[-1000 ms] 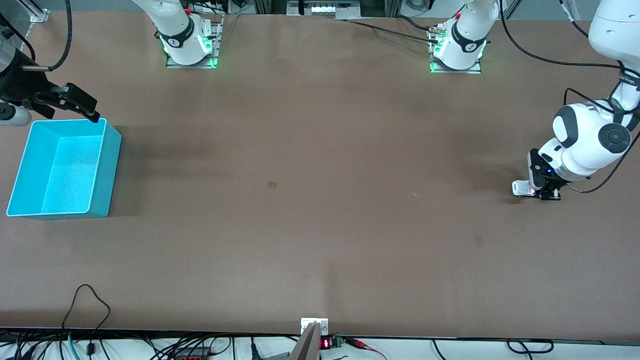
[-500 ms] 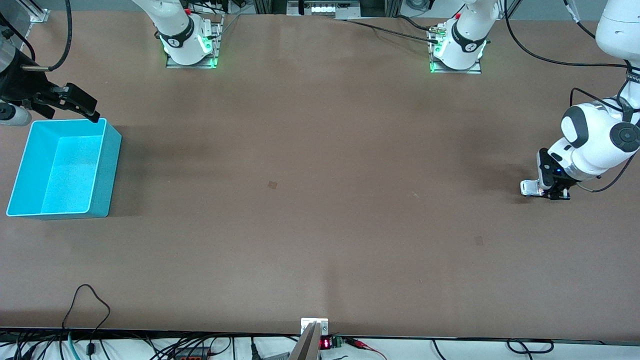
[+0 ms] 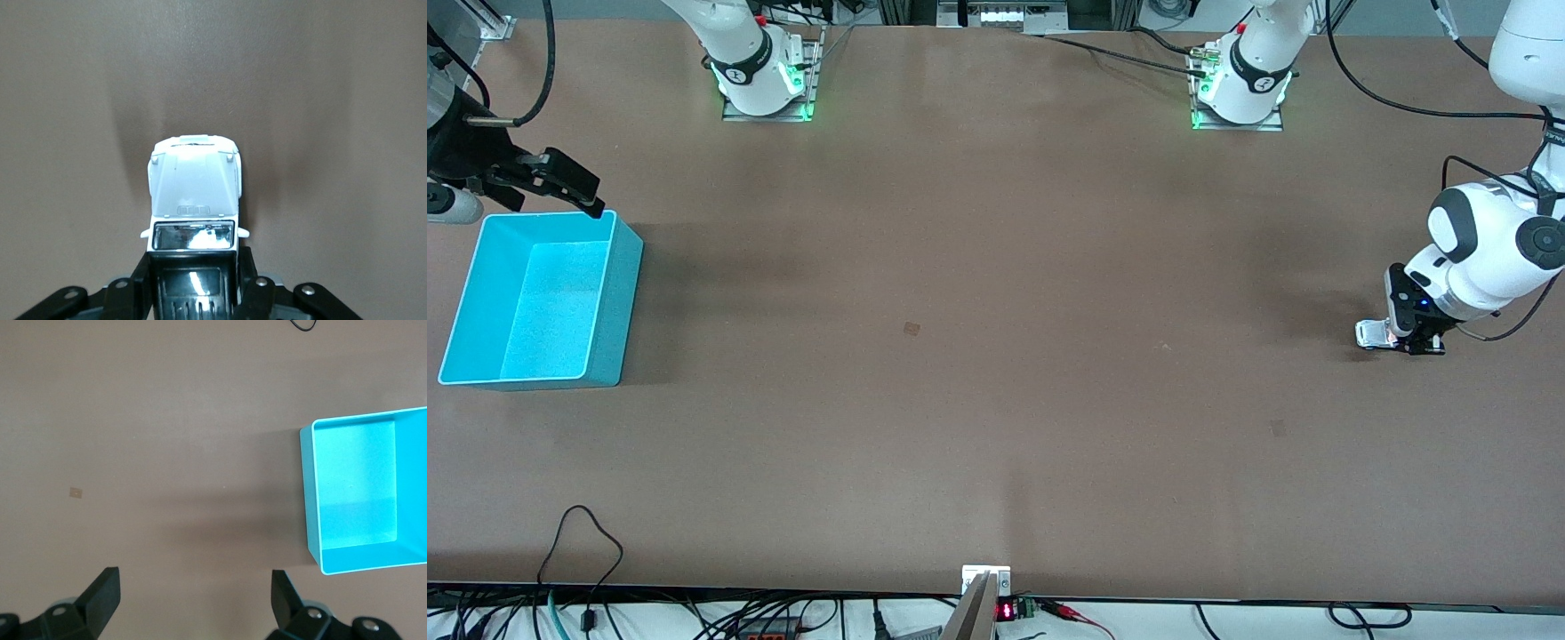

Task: Wind and store white jeep toy

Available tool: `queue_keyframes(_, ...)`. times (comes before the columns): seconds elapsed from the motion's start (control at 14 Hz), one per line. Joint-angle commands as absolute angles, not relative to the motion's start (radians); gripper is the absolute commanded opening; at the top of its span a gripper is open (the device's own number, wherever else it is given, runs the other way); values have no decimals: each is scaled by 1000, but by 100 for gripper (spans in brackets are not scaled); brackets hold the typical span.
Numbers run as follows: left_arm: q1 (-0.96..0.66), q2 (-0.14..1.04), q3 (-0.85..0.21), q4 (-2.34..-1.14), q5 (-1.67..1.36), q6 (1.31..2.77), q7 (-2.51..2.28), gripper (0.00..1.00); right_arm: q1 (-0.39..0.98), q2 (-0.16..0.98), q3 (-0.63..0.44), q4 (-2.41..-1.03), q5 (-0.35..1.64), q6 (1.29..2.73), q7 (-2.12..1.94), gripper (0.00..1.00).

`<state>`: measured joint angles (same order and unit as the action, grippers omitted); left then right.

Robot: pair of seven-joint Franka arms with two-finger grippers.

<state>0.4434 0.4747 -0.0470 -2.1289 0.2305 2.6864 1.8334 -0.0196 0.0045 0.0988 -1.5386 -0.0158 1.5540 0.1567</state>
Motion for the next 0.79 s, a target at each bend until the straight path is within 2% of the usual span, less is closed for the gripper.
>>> queue_keyframes(0.0, 466, 511, -49, -2123, 248, 2672, 1865, 99, -25, -5, 100, -1548, -2, 1560, 164, 100)
queue_keyframes(0.21, 465, 468, -55, -2121, 247, 2660, 1858, 100, -25, -6, 100, -1548, -2, 1560, 164, 100)
queue_keyframes(0.36, 463, 439, -57, -2105, 247, 2602, 1852, 100, -25, -6, 100, -1548, -2, 1559, 164, 100)
queue_keyframes(0.71, 456, 376, -83, -1975, 242, 2300, 1752, 100, -25, -6, 100, -1548, -2, 1559, 164, 100)
